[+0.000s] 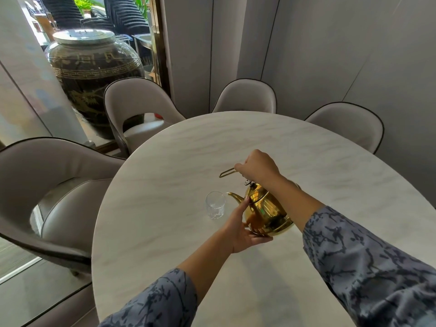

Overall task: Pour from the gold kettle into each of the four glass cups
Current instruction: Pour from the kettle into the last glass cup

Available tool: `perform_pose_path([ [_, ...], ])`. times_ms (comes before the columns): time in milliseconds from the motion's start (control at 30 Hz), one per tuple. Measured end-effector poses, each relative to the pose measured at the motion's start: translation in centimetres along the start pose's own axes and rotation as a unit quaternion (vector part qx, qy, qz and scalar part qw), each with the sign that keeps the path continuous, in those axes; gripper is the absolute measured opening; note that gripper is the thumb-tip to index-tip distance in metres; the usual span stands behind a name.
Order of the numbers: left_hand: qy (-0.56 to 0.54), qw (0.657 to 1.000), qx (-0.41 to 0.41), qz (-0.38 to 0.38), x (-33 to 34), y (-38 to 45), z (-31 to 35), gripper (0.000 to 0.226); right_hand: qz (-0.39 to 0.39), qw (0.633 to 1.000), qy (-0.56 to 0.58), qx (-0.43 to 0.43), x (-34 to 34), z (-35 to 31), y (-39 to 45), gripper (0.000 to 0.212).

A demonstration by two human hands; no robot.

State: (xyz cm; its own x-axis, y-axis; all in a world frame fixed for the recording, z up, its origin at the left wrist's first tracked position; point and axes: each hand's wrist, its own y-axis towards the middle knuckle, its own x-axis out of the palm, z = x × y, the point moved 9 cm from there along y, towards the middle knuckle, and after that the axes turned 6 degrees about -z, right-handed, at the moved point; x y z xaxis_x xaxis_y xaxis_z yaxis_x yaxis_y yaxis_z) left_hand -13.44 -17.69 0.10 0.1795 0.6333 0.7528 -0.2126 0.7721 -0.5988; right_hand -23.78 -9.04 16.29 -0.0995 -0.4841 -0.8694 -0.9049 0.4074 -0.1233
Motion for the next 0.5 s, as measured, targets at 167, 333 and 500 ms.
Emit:
perform_pose_path([
  [167, 0.000, 1.000, -0.002, 0.001, -0.20, 0.19, 0.05, 0.123, -0.004, 1.000, -0.002, 0.004, 0.22, -0.03, 0.03, 0.031],
  [333, 0.004, 1.000, -0.004, 0.001, -0.45, 0.32, 0.12, 0.118, -0.008, 1.000, 0.002, 0.003, 0.62, 0.07, 0.11, 0.034],
  [500, 0.008, 1.000, -0.007, -0.004, -0.76, 0.52, 0.12, 0.119, -0.013, 1.000, 0.006, 0.005, 1.00, 0.13, 0.12, 0.034],
])
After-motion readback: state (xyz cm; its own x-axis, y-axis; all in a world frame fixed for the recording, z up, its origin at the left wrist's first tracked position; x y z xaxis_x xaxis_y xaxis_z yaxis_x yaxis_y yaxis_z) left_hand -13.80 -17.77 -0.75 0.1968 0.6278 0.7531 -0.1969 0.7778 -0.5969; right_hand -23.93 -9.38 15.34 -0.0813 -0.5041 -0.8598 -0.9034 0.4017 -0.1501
